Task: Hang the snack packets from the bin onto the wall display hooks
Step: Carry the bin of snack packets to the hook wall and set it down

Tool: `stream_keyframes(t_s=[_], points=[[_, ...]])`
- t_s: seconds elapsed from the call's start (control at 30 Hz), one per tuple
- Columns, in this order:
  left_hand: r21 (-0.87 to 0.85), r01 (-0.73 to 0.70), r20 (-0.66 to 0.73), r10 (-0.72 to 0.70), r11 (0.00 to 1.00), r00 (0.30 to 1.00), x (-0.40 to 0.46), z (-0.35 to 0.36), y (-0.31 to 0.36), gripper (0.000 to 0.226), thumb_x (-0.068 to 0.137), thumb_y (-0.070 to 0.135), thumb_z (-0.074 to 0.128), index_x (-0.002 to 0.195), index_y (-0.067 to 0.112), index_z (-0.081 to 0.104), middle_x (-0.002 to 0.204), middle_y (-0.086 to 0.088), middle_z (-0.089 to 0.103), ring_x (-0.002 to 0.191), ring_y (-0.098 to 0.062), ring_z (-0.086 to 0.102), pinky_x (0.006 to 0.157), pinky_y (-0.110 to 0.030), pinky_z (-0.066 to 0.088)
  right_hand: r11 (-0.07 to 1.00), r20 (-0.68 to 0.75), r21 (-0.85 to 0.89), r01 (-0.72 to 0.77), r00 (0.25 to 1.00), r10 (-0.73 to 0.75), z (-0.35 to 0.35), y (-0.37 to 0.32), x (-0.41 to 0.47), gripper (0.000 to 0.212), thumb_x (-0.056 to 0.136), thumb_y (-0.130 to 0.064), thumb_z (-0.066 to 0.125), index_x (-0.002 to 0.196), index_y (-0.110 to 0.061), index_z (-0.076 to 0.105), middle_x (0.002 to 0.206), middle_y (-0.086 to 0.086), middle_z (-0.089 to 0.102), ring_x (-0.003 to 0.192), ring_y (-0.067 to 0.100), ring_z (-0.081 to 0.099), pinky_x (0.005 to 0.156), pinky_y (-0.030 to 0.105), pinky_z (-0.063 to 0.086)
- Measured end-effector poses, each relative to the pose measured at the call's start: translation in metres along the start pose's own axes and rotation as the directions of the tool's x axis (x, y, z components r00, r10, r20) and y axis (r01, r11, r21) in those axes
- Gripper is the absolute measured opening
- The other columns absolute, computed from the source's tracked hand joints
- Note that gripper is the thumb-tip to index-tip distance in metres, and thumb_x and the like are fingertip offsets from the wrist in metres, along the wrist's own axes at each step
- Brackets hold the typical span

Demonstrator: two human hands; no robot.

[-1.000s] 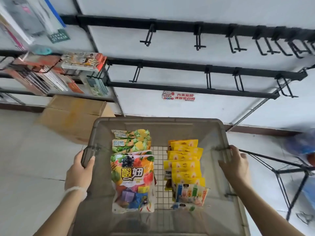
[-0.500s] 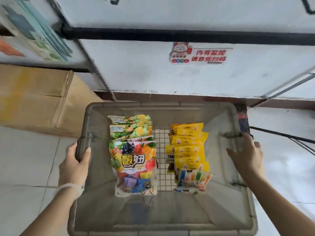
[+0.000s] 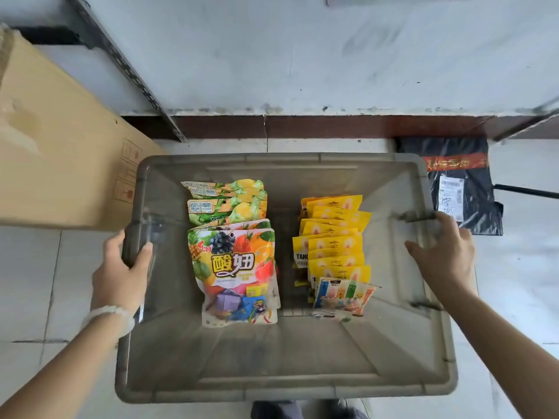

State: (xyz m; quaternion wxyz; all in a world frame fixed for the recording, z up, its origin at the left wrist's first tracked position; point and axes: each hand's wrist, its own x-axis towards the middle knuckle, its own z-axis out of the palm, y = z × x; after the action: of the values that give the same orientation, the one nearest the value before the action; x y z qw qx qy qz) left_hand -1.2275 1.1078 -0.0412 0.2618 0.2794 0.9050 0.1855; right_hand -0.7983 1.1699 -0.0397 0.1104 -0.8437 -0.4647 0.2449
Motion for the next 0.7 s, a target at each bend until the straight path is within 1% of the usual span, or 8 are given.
stream_keyframes(t_s=[0.07,0.17,0.27,0.4,0.47,0.53,0.63,0.7], points=[[0.006,0.005,-0.002,-0.005,1.000,1.000,0.004,0.008,-0.005,0.044,0.088,0.041,0.054,0.129,0.033,0.040,0.106,-0.012,0.060,0.083,-0.029,0.051,0.074,-0.037,0.041,1.000,-0.016,-0.013,-0.011,1.000,0.011,0.009,0.002,0.000,0.062,0.076,-0.012,0.070,0.131,-0.018,0.043,0.116,0.021,0.046,0.098,0.033,0.048,0.082,0.037,0.040],[0.032,0.001,-0.020,-0.001,0.999,1.000,0.007,0.013,-0.009,0.046,0.088,0.044,0.052,0.130,0.036,0.036,0.113,-0.012,0.059,0.096,-0.035,0.055,0.080,-0.041,0.044,0.999,-0.034,-0.053,-0.005,0.999,0.003,0.017,0.004,-0.002,0.060,0.078,-0.012,0.067,0.130,-0.017,0.040,0.117,0.021,0.044,0.092,0.033,0.048,0.076,0.038,0.040],[0.086,-0.024,0.002,0.024,0.996,1.000,0.006,0.012,-0.009,0.047,0.090,0.040,0.050,0.133,0.030,0.034,0.117,-0.013,0.059,0.101,-0.036,0.054,0.079,-0.040,0.041,0.986,0.003,-0.165,-0.007,1.000,0.008,0.017,0.001,-0.006,0.057,0.082,-0.016,0.063,0.131,-0.017,0.034,0.121,0.021,0.041,0.089,0.040,0.052,0.073,0.043,0.043],[0.283,-0.040,0.056,0.026,0.958,0.998,-0.001,0.007,0.005,0.057,0.090,0.031,0.050,0.141,0.019,0.027,0.129,-0.019,0.045,0.109,-0.041,0.049,0.083,-0.046,0.040,0.959,0.061,-0.282,0.000,0.998,0.018,0.008,-0.011,-0.020,0.057,0.084,-0.020,0.053,0.135,-0.017,0.027,0.130,0.017,0.038,0.092,0.041,0.054,0.071,0.044,0.047],[0.455,-0.089,0.062,0.068,0.886,0.996,-0.009,-0.002,0.016,0.060,0.089,0.034,0.051,0.141,0.017,0.027,0.131,-0.020,0.041,0.113,-0.042,0.045,0.085,-0.050,0.040,0.925,0.093,-0.371,0.089,0.994,-0.059,-0.003,-0.018,-0.031,0.049,0.085,-0.021,0.052,0.130,-0.014,0.035,0.131,0.015,0.040,0.101,0.039,0.051,0.073,0.044,0.046],[0.561,-0.188,0.087,0.169,0.806,0.982,-0.022,-0.014,0.031,0.055,0.088,0.035,0.052,0.137,0.015,0.035,0.127,-0.019,0.046,0.111,-0.040,0.046,0.079,-0.048,0.042,0.881,0.116,-0.415,0.229,0.973,-0.198,-0.019,-0.031,-0.044,0.040,0.085,-0.023,0.054,0.123,-0.010,0.046,0.128,0.014,0.046,0.106,0.036,0.049,0.080,0.044,0.044],[0.590,-0.317,0.120,0.307,0.743,0.944,-0.045,-0.040,0.059,0.044,0.088,0.032,0.053,0.129,0.016,0.048,0.113,-0.017,0.058,0.101,-0.038,0.052,0.068,-0.041,0.040,0.824,0.141,-0.386,0.415,0.909,-0.391,-0.047,-0.060,-0.062,0.032,0.085,-0.023,0.056,0.113,-0.009,0.057,0.119,0.012,0.056,0.106,0.034,0.052,0.086,0.043,0.042],[0.585,-0.378,0.123,0.383,0.717,0.916,-0.065,-0.065,0.079,0.039,0.088,0.032,0.052,0.125,0.018,0.051,0.107,-0.014,0.062,0.097,-0.036,0.054,0.068,-0.040,0.041,0.788,0.134,-0.366,0.495,0.866,-0.481,-0.071,-0.085,-0.075,0.027,0.086,-0.025,0.054,0.107,-0.009,0.060,0.112,0.011,0.060,0.102,0.034,0.054,0.085,0.043,0.043]])
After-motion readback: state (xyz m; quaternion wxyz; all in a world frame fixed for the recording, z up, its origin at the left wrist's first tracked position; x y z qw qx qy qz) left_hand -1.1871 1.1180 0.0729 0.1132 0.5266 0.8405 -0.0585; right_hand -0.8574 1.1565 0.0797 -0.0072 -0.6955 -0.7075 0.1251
